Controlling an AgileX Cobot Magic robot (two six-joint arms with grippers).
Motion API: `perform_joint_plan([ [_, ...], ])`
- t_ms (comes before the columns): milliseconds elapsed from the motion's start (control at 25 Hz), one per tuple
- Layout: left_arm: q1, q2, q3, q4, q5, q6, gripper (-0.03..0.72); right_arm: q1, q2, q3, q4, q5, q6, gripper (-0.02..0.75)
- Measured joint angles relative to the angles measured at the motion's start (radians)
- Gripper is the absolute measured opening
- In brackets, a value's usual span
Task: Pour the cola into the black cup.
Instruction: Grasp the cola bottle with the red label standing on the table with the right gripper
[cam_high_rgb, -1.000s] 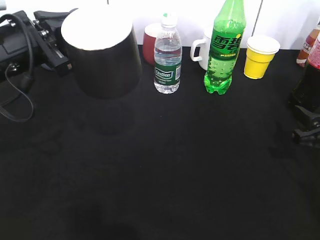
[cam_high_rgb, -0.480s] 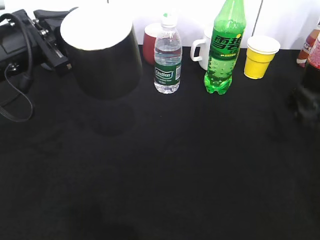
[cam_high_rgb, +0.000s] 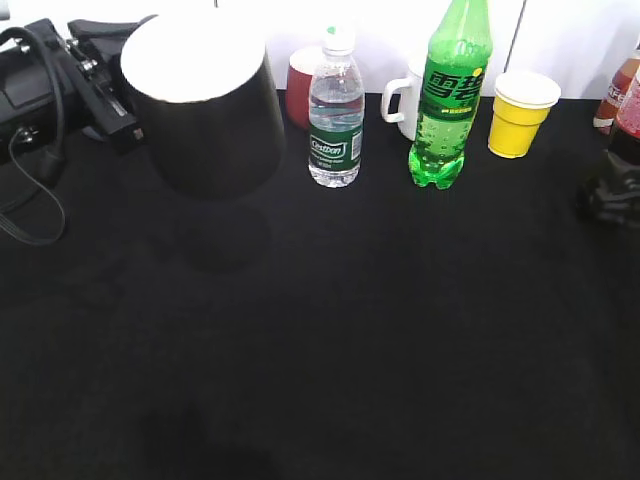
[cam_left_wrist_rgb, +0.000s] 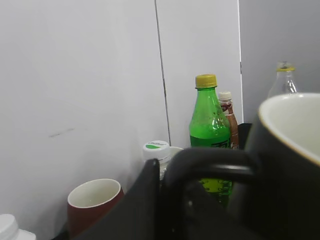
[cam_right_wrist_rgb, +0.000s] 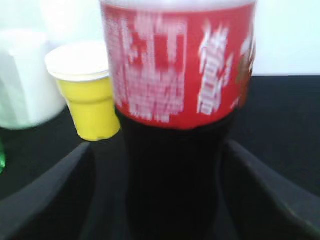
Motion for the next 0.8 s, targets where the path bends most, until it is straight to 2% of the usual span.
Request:
perform_joint_plan([
  [680, 0.0, -0.022, 0.0, 0.012, -0.002, 0.0, 0.042, 0.0, 0.15, -0.182, 0.076, -0.002, -0.003, 0.587],
  [760, 0.0, -0.022, 0.0, 0.012, -0.002, 0.0, 0.042, 0.0, 0.169, -0.182, 0.076, -0.001, -0.004, 0.559],
  [800, 0.0, -0.022, 0.0, 0.012, -0.002, 0.0, 0.042, 0.0, 0.17, -0.182, 0.076, -0.001, -0.004, 0.514],
])
